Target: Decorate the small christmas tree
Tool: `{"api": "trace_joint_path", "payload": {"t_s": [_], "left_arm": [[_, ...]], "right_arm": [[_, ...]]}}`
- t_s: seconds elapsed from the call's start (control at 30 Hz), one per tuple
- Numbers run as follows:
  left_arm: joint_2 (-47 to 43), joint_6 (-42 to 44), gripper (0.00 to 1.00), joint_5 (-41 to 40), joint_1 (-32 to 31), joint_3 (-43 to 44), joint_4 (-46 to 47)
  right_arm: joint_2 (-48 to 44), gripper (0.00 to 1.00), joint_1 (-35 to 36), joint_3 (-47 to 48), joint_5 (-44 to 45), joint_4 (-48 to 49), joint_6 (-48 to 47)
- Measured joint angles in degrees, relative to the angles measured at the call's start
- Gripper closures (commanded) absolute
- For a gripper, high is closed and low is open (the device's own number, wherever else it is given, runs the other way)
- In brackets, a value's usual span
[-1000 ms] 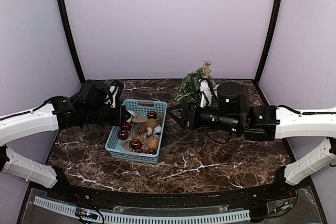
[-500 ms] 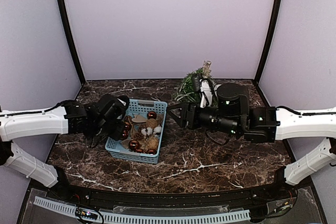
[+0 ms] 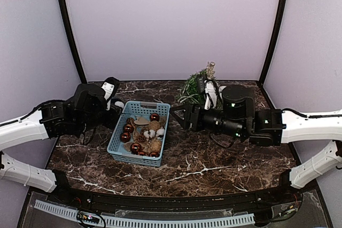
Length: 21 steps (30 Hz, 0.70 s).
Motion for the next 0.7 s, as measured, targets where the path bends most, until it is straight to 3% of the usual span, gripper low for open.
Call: {"api": "trace_joint_path", "payload": {"t_s": [0.27, 0.53, 0.7], "left_arm": [[-4.5, -19.2, 1.0, 17.4, 0.0, 0.7, 3.5], [-5.0, -34.6, 1.0, 34.2, 0.0, -3.5, 14.1], [-5.1, -39.3, 1.0, 39.2, 0.0, -4.9, 17.1]], "right_arm": [[-0.6, 0.32, 1.8, -1.6, -2.8, 4.5, -1.2], [1.5, 0.39, 2.1, -1.3, -4.1, 7.4, -0.6], [5.9, 0.45, 2.1, 0.6, -5.2, 7.5, 0.2]]}}
